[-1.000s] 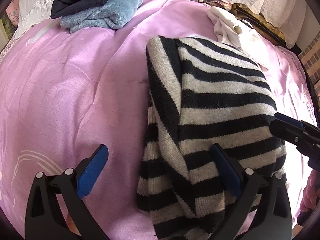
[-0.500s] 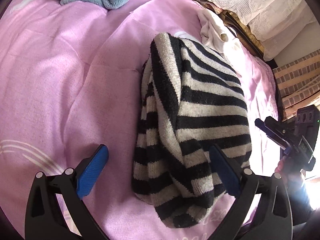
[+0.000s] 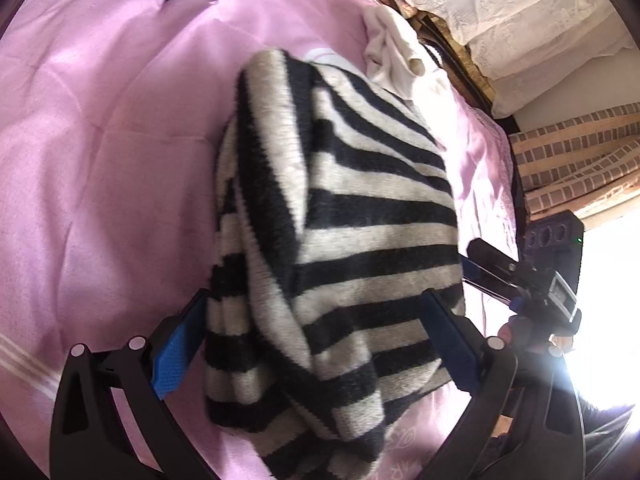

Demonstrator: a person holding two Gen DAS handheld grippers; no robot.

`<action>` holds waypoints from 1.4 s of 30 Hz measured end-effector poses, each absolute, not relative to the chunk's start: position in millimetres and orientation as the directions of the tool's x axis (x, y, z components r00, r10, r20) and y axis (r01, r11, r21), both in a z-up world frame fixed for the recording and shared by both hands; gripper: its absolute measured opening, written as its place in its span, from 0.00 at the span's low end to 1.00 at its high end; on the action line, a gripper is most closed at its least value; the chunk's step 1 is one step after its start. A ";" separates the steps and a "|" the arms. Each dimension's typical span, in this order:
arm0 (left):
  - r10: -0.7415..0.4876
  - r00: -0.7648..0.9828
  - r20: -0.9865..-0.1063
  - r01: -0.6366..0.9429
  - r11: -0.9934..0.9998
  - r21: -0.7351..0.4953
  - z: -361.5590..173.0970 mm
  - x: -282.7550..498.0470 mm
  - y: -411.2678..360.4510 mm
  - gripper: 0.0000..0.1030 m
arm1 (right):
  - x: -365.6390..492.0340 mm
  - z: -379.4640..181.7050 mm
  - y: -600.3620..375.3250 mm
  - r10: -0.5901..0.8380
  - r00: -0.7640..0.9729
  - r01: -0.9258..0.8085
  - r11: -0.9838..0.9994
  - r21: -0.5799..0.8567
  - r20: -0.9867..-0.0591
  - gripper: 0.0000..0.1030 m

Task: Fold small clothes
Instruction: 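Grasp the end of the folded sweater strip with both tools, then lift the strip end with both tools and fold it toward the collar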

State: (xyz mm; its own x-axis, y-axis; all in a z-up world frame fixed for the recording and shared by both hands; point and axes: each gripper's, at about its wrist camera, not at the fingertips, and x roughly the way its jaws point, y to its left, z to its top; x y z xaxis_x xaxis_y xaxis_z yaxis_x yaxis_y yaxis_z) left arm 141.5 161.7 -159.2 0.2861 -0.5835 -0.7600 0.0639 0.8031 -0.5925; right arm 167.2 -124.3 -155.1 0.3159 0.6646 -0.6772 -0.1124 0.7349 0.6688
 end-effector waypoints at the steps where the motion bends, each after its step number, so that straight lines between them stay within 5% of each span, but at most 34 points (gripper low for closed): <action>1: -0.574 0.284 -0.768 0.081 0.813 -0.577 -157.8 140.3 155.6 0.95 | 168.5 -157.4 -122.5 0.667 0.308 -0.112 0.733 0.671 -0.678 0.75; 4: -0.509 0.277 -0.815 0.141 0.861 -0.489 -160.8 137.8 143.4 0.95 | 172.4 -164.5 -118.9 0.674 0.292 -0.113 0.729 0.675 -0.679 0.75; 9: -0.592 0.268 -0.760 0.047 0.796 -0.603 -176.6 146.5 172.2 0.93 | 179.8 -169.1 -118.4 0.690 0.286 -0.108 0.713 0.693 -0.665 0.75; 13: -0.533 0.264 -0.804 0.113 0.845 -0.523 -173.7 151.1 151.8 0.93 | 184.0 -176.8 -114.0 0.709 0.282 -0.104 0.692 0.714 -0.646 0.76; 20: -0.483 0.341 -0.806 0.142 0.874 -0.464 -156.2 146.7 138.1 0.58 | 178.7 -167.4 -105.9 0.684 0.303 -0.149 0.722 0.675 -0.664 0.56; 28: -0.442 0.393 -0.806 0.186 0.897 -0.401 -131.2 129.7 132.3 0.40 | 149.5 -120.9 -98.0 0.641 0.403 -0.284 0.766 0.576 -0.654 0.42; 37: -0.532 0.296 -0.793 0.238 0.845 -0.478 -142.9 114.0 103.2 0.41 | 113.5 -120.8 -145.2 0.608 0.419 -0.206 0.787 0.581 -0.675 0.42; 40: -0.526 0.284 -0.802 0.221 0.849 -0.479 -158.0 111.8 103.0 0.56 | 103.2 -139.6 -158.1 0.621 0.403 -0.148 0.770 0.621 -0.673 0.42; 42: -0.513 0.269 -0.815 0.187 0.858 -0.478 -167.3 111.6 109.7 0.84 | 101.6 -146.2 -161.9 0.634 0.394 -0.119 0.753 0.647 -0.666 0.44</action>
